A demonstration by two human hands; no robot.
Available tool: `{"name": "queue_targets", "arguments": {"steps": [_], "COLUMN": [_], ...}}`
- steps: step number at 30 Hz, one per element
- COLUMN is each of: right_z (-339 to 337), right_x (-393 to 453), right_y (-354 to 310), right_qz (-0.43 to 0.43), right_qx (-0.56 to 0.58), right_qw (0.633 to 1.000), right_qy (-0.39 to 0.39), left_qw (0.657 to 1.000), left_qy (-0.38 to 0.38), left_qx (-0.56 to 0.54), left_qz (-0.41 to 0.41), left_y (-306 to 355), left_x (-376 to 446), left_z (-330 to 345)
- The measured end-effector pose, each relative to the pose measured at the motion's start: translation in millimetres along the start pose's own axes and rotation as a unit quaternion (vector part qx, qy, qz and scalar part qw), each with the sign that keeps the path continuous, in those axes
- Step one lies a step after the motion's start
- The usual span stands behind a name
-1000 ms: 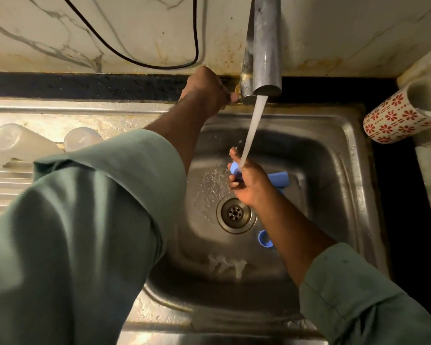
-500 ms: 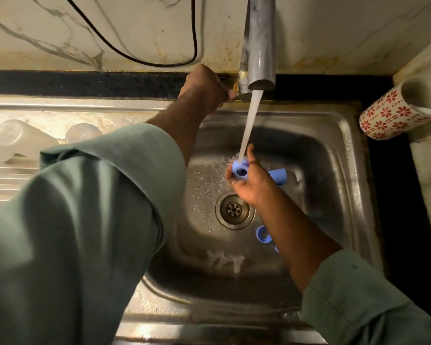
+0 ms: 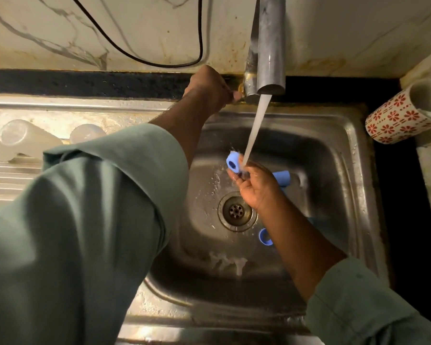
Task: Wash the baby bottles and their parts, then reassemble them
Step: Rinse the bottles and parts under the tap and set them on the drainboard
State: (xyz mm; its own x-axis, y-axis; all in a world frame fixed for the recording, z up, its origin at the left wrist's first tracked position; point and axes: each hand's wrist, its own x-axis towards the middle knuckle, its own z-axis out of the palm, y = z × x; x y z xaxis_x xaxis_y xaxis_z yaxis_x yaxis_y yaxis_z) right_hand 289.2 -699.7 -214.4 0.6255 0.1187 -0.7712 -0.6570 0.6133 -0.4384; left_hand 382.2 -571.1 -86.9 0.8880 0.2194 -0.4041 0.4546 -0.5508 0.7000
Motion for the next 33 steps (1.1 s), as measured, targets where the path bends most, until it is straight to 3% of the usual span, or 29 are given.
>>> {"name": "queue_targets", "arguments": {"steps": [5,9,12,17,24,33], "right_z": [-1,1,1,0,-4,-13], "right_x": [-3,-1,0,0,0,-7], "right_y": [4,0,-6,-12,-7,-2], "right_qz": [0.014,0.044,0.085,0.093,0.074,0.089], "right_qx": [0.047,-0.009,-0.002,0.122,0.167,0.043], "right_qw": [0.998,0.997,0.996,0.986,0.979,0.985], "right_qy": [0.035,0.062,0.026,-0.063,-0.096,-0.144], "left_qw": [1.000,1.000,1.000,1.000,1.000,1.000], "left_qy": [0.011,0.011,0.012,0.011,0.011,0.013], "left_qx": [-0.003,-0.004,0.000,0.004,0.001,0.000], "left_qz": [0.003,0.004,0.000,-0.002,-0.004,-0.005], "left_y": [-2,-3,-2,-2,-3,-4], "left_x": [0,1,1,2,2,3], "left_z": [3,3,3,3,3,4]}}
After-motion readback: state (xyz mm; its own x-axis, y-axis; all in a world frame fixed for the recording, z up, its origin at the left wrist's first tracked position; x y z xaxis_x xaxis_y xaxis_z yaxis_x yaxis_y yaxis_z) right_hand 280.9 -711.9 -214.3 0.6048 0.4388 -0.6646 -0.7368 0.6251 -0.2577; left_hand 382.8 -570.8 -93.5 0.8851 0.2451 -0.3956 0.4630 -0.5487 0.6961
